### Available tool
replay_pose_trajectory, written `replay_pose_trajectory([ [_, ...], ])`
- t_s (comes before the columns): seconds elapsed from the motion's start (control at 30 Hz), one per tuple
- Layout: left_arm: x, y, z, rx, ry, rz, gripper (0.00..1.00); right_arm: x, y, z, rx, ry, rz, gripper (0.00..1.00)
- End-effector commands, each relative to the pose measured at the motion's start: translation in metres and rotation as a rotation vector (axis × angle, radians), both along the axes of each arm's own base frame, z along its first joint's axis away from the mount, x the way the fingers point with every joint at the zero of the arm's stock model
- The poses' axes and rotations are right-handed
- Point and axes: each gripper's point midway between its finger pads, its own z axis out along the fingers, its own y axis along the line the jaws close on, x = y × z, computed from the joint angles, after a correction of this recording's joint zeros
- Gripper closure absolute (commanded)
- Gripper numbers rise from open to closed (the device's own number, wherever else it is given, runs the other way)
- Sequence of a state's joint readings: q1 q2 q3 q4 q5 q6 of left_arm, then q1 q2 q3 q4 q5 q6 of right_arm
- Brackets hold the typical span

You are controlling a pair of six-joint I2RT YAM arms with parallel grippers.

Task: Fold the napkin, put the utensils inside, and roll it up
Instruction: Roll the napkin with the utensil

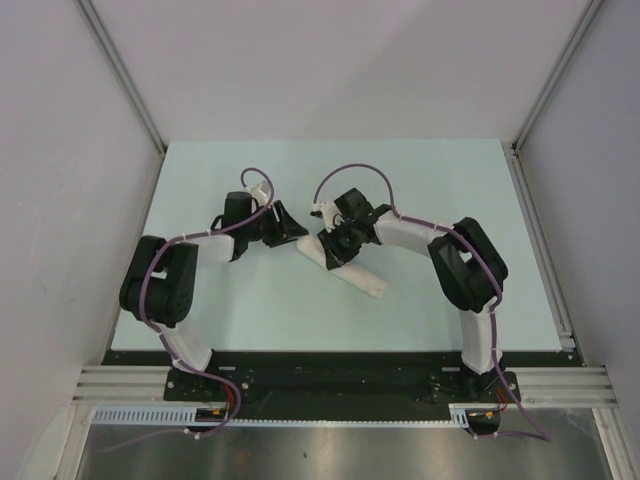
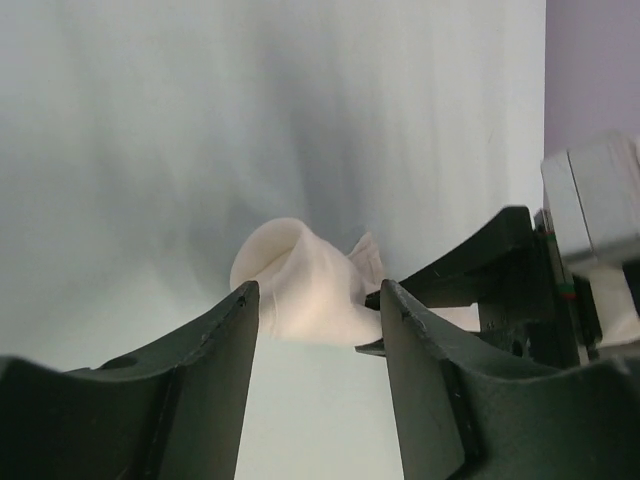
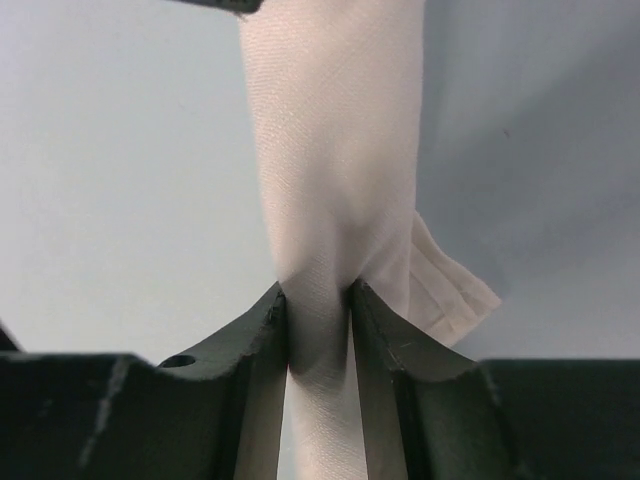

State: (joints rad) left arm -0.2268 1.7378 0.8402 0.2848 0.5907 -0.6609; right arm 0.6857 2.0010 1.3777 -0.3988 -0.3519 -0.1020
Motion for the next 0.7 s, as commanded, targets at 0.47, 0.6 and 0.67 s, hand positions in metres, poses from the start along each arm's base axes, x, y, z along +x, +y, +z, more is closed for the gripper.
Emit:
replay_pose_trajectory([
  [0.47, 0.001, -0.006, -0.004, 0.04, -0.04, -0.011, 0.45, -0.016, 0.0, -0.011, 0.3, 0.537, -0.02, 0.66],
  [0.6, 0.0, -0.007, -0.01, 0.108, -0.052, -0.003, 0.43, -0.016, -0.003, -0.018, 0.31, 0.576, -0.03, 0.66],
  [0.67, -0.001, -0.014, -0.01, 0.103, -0.053, -0.019, 0.43, -0.016, -0.005, -0.023, 0.313, 0.596, -0.035, 0.66],
])
